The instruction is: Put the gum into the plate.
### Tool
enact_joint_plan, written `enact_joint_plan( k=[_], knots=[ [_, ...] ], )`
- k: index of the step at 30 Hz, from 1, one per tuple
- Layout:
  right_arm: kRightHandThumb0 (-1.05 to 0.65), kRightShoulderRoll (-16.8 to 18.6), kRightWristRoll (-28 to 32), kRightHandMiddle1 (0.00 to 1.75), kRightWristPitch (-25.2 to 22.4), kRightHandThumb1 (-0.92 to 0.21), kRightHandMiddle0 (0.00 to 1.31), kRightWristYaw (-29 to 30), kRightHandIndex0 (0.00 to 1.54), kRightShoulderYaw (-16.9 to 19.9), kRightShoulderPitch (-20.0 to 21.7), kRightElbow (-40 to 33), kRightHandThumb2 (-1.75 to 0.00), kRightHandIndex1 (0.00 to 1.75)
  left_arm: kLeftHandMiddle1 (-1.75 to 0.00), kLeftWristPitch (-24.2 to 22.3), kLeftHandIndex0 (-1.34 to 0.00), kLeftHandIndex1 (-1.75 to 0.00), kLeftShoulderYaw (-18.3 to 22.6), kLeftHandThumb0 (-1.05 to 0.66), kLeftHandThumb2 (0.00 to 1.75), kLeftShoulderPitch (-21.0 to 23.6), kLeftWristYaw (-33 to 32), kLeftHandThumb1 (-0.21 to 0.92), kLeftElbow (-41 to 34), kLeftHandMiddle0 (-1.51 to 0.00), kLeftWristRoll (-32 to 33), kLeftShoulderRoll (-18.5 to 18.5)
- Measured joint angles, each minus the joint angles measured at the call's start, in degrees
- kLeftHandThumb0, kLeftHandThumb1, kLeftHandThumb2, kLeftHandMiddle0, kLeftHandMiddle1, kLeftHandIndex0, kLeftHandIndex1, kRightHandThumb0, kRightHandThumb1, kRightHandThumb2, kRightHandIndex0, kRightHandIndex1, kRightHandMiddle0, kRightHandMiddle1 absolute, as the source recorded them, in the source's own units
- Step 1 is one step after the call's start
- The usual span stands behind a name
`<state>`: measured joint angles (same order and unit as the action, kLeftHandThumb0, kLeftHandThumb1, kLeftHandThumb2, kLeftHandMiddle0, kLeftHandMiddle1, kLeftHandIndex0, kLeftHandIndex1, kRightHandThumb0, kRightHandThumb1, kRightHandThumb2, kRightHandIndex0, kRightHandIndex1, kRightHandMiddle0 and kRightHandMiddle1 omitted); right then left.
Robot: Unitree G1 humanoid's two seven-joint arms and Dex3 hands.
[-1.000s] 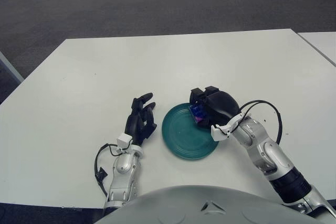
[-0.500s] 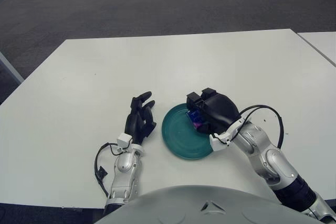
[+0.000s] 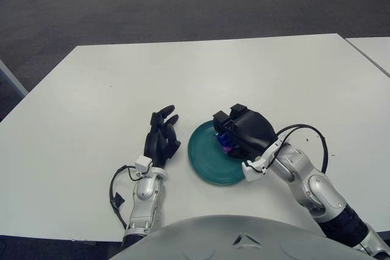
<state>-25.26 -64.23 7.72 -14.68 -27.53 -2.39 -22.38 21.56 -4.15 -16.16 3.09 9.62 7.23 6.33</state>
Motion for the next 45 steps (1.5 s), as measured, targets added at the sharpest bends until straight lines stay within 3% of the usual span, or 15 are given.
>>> enact_joint_plan(
  k=[2, 4, 7, 11, 16, 23, 29, 37, 45],
  knots=[
    [-0.43, 0.00, -0.39, 1.68, 0.00, -0.90, 0.19, 0.00, 0.35, -0.04, 0.00, 0.25, -0.56, 0.99, -0.75, 0.39, 0.00, -0.99, 0.16, -0.83, 0.89, 0.15, 0.35, 0.92, 0.40, -0.14, 0.56, 0.02],
    [-0.60, 0.01, -0.67, 1.43, 0.00, -0.91, 0.10, -0.01, 0.35, -0.09, 0.00, 0.39, -0.60, 0.91, -0.74, 0.79, 0.00, -1.01, 0.31, -0.83, 0.88, 0.30, 0.61, 0.92, 0.85, -0.15, 0.95, 0.04],
    [-0.71, 0.02, -0.76, 1.25, -0.04, -0.92, 0.03, -0.25, 0.37, -0.14, 0.01, 0.47, -0.61, 0.83, -0.73, 1.67, 0.00, -1.03, 0.53, -0.83, 0.88, 0.76, 1.00, 0.92, 1.69, -0.15, 1.37, 0.10],
    [-0.82, 0.42, -0.49, 1.04, -0.49, -0.92, 0.01, -1.71, 0.38, -0.17, 0.01, 0.50, -0.65, 0.76, -0.72, 2.31, 0.00, -1.04, 0.67, -0.83, 0.87, 1.23, 1.34, 0.92, 2.24, -0.16, 1.34, 0.14],
    [-0.96, 1.80, 0.69, 0.80, -2.24, -0.92, 0.00, -5.63, 0.40, -0.20, 0.01, 0.50, -0.76, 0.54, -0.70, 2.54, 0.00, -1.04, 0.69, -0.84, 0.89, 1.34, 1.49, 0.92, 2.42, -0.16, 1.19, 0.13],
    [-1.04, 3.41, 3.14, 0.59, -3.60, -0.92, 0.00, -8.02, 0.31, -0.19, 0.01, 0.50, -0.80, 0.29, -0.68, 2.20, 0.00, -1.01, 0.90, -0.87, 0.94, 1.35, 2.46, 0.92, 2.29, -0.17, 1.95, 0.16],
    [-1.05, 4.72, 4.59, 0.29, -4.40, -0.92, 0.00, -7.32, 0.12, -0.07, -0.43, 0.63, -0.80, 0.05, -0.66, 1.58, 0.00, -1.03, 1.38, -0.91, 1.00, 1.37, 3.87, 0.92, 2.15, -0.21, 3.87, 0.18],
    [-1.05, 6.46, 7.68, 0.09, -4.87, -0.92, 0.00, -4.74, 0.01, 0.07, -2.03, 1.91, -0.81, 0.01, -0.64, 1.75, 0.00, -1.09, 1.65, -0.92, 1.03, 1.39, 4.42, 0.92, 2.20, -0.23, 3.90, 0.19],
    [-1.05, 7.10, 9.57, 0.13, -4.88, -0.92, 0.00, -2.32, 0.05, 0.42, -3.29, 2.13, -0.81, 0.02, -0.61, 1.80, 0.00, -1.04, 1.82, -0.95, 1.03, 1.45, 5.60, 0.92, 2.31, -0.22, 4.30, 0.19]
  ],
)
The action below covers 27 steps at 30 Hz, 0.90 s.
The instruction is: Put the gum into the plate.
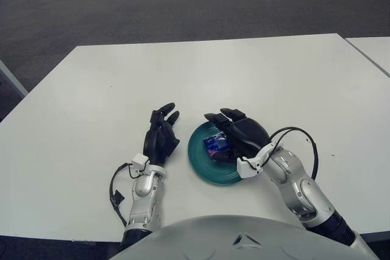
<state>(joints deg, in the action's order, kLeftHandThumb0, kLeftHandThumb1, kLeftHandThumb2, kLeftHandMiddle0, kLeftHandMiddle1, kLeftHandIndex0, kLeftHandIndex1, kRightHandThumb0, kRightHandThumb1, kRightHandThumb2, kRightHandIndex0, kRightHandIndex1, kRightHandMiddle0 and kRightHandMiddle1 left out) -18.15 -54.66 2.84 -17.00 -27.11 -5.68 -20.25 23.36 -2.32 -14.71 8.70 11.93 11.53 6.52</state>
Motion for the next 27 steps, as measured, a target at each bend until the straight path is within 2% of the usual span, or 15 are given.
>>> enact_joint_plan(
  k=[3, 6, 12, 17, 20, 27],
  knots=[
    [-1.05, 0.13, 0.38, 0.18, -0.29, -0.92, 0.00, 0.34, 0.08, 0.66, -0.11, -0.01, -0.80, 0.02, -0.59, 0.43, 0.00, -1.02, 0.09, -0.95, 1.01, 0.06, 0.49, 0.92, 0.13, -0.22, -0.02, 0.00],
    [-1.05, 0.86, 1.58, 0.34, -1.37, -0.92, 0.00, 1.08, 0.17, 1.69, -0.60, -0.35, -0.78, 0.05, -0.58, 0.50, 0.00, -1.00, 0.12, -0.93, 1.00, 0.14, 0.72, 0.92, 0.25, -0.21, -0.27, -0.02],
    [-1.04, 4.90, 7.12, 0.63, -3.53, -0.92, 0.00, 6.05, 0.36, 5.70, -2.57, -0.54, -0.71, 0.12, -0.57, 0.48, 0.00, -1.05, 0.26, -0.94, 0.97, 0.16, 0.72, 0.92, 0.32, -0.22, -0.60, 0.00],
    [-1.01, 7.79, 15.31, 0.78, -3.56, -0.92, 0.00, 11.35, 0.41, 12.18, -3.01, 2.33, -0.71, 0.14, -0.64, 0.26, -0.01, -1.17, 0.24, -0.96, 0.96, 0.21, 0.67, 0.92, 0.28, -0.21, -0.60, 0.03],
    [-0.98, 8.73, 20.57, 0.83, -4.08, -0.92, 0.00, 12.49, 0.43, 15.78, -3.69, 3.30, -0.71, 0.14, -0.69, 0.30, -0.04, -1.22, 0.35, -0.97, 0.95, 0.19, 0.44, 0.92, 0.23, -0.21, -0.84, 0.02],
    [-0.88, 14.09, 34.63, 0.89, -6.48, -0.92, 0.00, 14.06, 0.47, 22.88, -5.55, 5.51, -0.68, 0.16, -0.74, 0.27, -0.08, -1.24, 0.50, -0.98, 0.95, -0.07, 0.07, 0.92, 0.11, -0.22, -1.13, 0.00]
  ],
)
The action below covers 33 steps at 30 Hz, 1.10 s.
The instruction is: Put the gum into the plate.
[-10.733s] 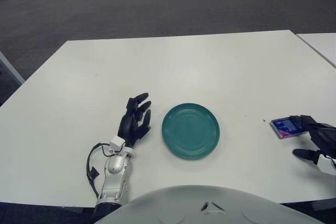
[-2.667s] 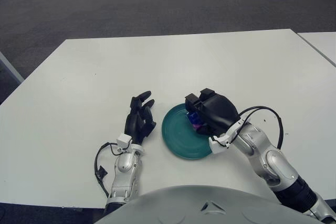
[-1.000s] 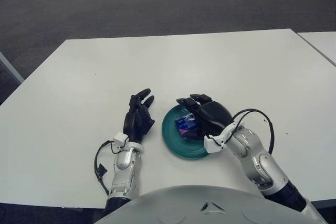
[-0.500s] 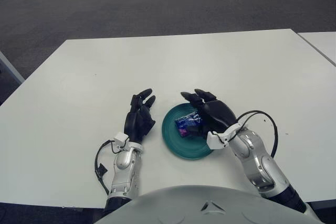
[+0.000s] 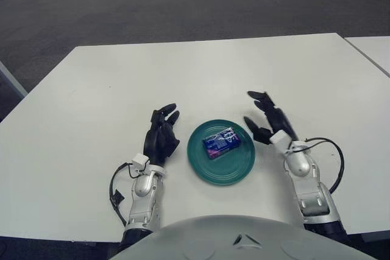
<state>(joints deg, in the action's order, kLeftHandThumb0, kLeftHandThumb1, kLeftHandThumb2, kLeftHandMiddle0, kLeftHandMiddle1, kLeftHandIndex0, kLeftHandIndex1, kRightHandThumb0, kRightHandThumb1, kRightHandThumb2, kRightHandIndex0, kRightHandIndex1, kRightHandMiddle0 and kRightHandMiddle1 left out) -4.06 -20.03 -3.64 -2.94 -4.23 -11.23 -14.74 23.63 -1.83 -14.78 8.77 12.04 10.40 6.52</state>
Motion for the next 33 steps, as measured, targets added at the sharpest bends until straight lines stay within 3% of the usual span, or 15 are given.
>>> enact_joint_plan(
  k=[7, 13, 23, 33],
  knots=[
    [-0.77, 3.62, 7.95, 0.89, -1.56, -0.92, 0.00, 1.21, 0.50, 3.22, -1.77, -1.06, -0.67, 0.19, -0.77, -0.27, -0.07, -1.23, -0.01, -0.98, 0.94, -0.02, -0.01, 0.92, -0.24, -0.23, -0.18, -0.03],
    [-0.74, 4.21, 11.19, 0.88, -1.96, -0.92, 0.00, 1.82, 0.47, 5.49, -3.81, -1.35, -0.69, 0.35, -0.81, -1.05, -0.07, -1.21, -0.12, -0.96, 0.95, -0.42, -0.31, 0.92, -1.04, -0.23, -1.00, -0.08],
    [-0.76, 3.27, 14.84, 0.94, 6.76, -0.92, 0.00, 3.47, 0.45, 9.26, -5.25, 8.07, -0.70, 0.51, -0.80, -4.19, -0.04, -1.19, 0.46, -0.92, 0.98, -2.11, -1.48, 0.92, -3.63, -0.22, -1.84, -0.27],
    [-0.74, 3.95, 14.83, 0.97, 9.14, -0.92, 0.00, 6.05, 0.43, 8.71, -5.21, 11.19, -0.71, 0.53, -0.74, -6.10, -0.01, -1.18, 0.83, -0.91, 0.99, -4.09, -2.05, 0.92, -5.47, -0.18, -2.29, -0.77]
  ],
)
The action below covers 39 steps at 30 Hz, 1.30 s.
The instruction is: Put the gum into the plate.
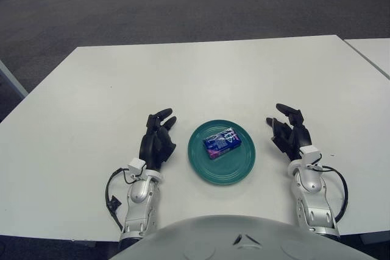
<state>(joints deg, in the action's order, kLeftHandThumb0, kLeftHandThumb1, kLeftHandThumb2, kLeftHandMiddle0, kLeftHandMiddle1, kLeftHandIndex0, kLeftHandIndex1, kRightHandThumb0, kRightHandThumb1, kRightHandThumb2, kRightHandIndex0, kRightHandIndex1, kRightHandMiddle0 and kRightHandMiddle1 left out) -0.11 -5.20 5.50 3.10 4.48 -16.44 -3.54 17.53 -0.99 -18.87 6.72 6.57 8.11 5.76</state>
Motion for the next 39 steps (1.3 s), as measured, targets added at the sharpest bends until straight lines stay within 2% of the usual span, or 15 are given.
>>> enact_joint_plan(
  k=[8, 16, 39],
  knots=[
    [-0.74, 0.64, -0.14, 0.98, 1.04, -0.92, 0.00, 1.48, 0.43, -0.90, -0.19, 1.45, -0.70, 0.53, -0.68, -0.89, -0.01, -1.17, -0.17, -0.88, 1.01, -1.49, -0.40, 0.92, -1.28, -0.21, -0.78, -0.01],
    [-0.74, 0.66, -0.38, 0.97, 3.49, -0.92, 0.00, 2.56, 0.44, -1.36, -0.18, 3.03, -0.71, 0.53, -0.68, -0.99, 0.00, -1.17, -0.26, -0.88, 1.00, -2.68, -0.40, 0.92, -2.35, -0.22, -0.85, -0.02],
    [-0.71, 0.64, -0.39, 1.00, 6.36, -0.92, 0.00, 3.86, 0.42, -1.64, -0.18, 5.00, -0.70, 0.51, -0.69, -2.51, -0.01, -1.18, -0.67, -0.89, 0.98, -4.74, -0.41, 0.92, -5.10, -0.23, -1.13, 0.03]
  ],
)
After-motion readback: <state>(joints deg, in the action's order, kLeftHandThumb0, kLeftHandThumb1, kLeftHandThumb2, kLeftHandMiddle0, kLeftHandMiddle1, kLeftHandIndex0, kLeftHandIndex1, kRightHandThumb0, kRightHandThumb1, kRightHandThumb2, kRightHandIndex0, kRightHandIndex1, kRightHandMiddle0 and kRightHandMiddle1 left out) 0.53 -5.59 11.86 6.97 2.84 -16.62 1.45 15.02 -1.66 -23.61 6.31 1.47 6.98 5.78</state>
